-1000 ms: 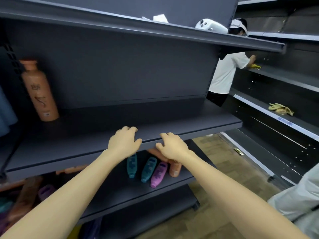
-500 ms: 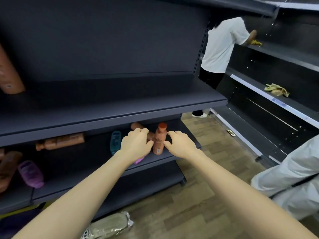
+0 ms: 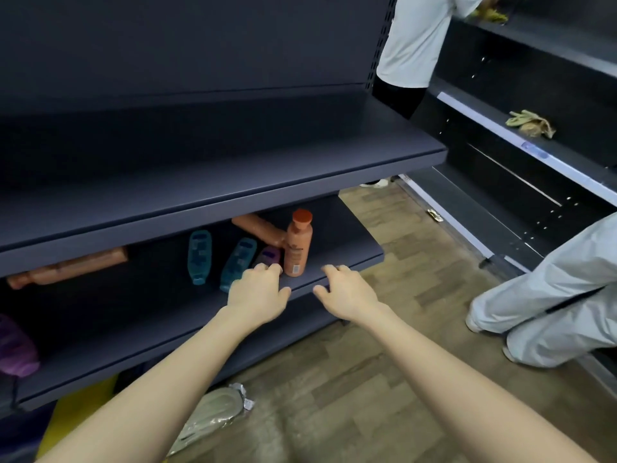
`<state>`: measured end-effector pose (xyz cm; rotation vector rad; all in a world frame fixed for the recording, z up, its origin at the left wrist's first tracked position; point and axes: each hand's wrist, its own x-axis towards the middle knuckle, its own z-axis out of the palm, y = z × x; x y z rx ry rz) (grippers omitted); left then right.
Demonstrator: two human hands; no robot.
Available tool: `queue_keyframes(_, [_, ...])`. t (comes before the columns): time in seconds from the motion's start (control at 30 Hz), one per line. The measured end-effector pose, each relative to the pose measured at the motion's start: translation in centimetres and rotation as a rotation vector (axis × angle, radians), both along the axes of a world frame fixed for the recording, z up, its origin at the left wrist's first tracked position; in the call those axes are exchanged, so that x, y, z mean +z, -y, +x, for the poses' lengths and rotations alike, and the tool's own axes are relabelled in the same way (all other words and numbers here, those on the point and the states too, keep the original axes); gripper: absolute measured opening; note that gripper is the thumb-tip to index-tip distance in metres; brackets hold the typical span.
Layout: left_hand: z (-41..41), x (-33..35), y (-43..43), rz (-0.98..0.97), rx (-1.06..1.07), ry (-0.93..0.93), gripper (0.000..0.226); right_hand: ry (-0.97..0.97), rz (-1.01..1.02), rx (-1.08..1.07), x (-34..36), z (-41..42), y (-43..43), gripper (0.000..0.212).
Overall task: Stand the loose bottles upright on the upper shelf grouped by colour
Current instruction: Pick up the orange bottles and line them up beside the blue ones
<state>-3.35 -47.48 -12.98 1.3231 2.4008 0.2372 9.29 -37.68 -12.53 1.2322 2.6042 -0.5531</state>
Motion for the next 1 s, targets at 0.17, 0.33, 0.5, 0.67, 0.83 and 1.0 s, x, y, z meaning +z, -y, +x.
queue_keyframes(0.17, [-1.0, -2.9, -1.4, -0.025, -0.01, 0.039, 0.044, 0.023, -0.04, -0.022, -2.6, -0.9, -0.7, 0.047])
queue_keyframes(0.33, [-1.7, -5.6, -2.4, -0.047, -0.01, 0.063, 0.044, 0.029, -0.054, -0.052, -4.6, -1.6, -2.0, 0.046])
queue_keyframes(0.5, [-2.6, -7.7, -3.6, -0.002, -0.018, 0.043, 0.043, 0.023, -0.065, -0.078, -6.5, -2.1, -3.4, 0.044])
queue_keyframes(0.67, [-3.4, -9.7, -4.7, 0.039, -0.016, 0.041, 0.043, 0.008, -0.096, -0.105, -8.3, -3.1, -4.6, 0.046])
queue_keyframes(0.83, [-3.8, -12.2, -5.8, -0.006, -0.032, 0.033, 0.043, 0.02, -0.114, -0.111, -10.4, -3.8, -5.9, 0.047])
queue_keyframes(1.0, [-4.6, -14.2, -7.6, -0.03, -0.03, 0.02, 0.042, 0.018, -0.115, -0.116, -12.5, -4.7, -7.5, 0.046])
